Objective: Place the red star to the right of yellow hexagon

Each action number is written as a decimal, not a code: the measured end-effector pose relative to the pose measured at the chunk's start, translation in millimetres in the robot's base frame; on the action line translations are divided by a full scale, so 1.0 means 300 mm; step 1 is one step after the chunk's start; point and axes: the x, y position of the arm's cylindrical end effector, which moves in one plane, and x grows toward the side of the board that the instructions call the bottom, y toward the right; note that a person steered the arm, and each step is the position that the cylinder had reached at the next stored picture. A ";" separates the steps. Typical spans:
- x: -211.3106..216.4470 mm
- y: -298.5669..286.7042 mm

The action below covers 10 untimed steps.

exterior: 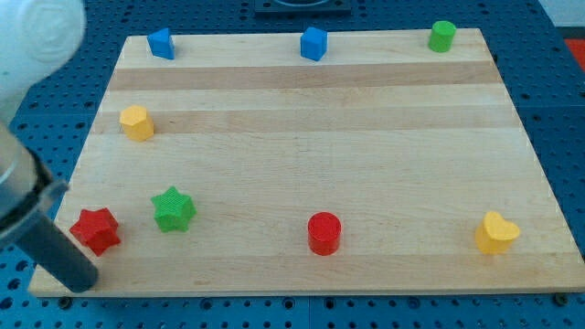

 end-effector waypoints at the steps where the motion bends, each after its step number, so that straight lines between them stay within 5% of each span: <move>1: -0.051 -0.005; 7: -0.330 0.187; 10: -0.654 0.366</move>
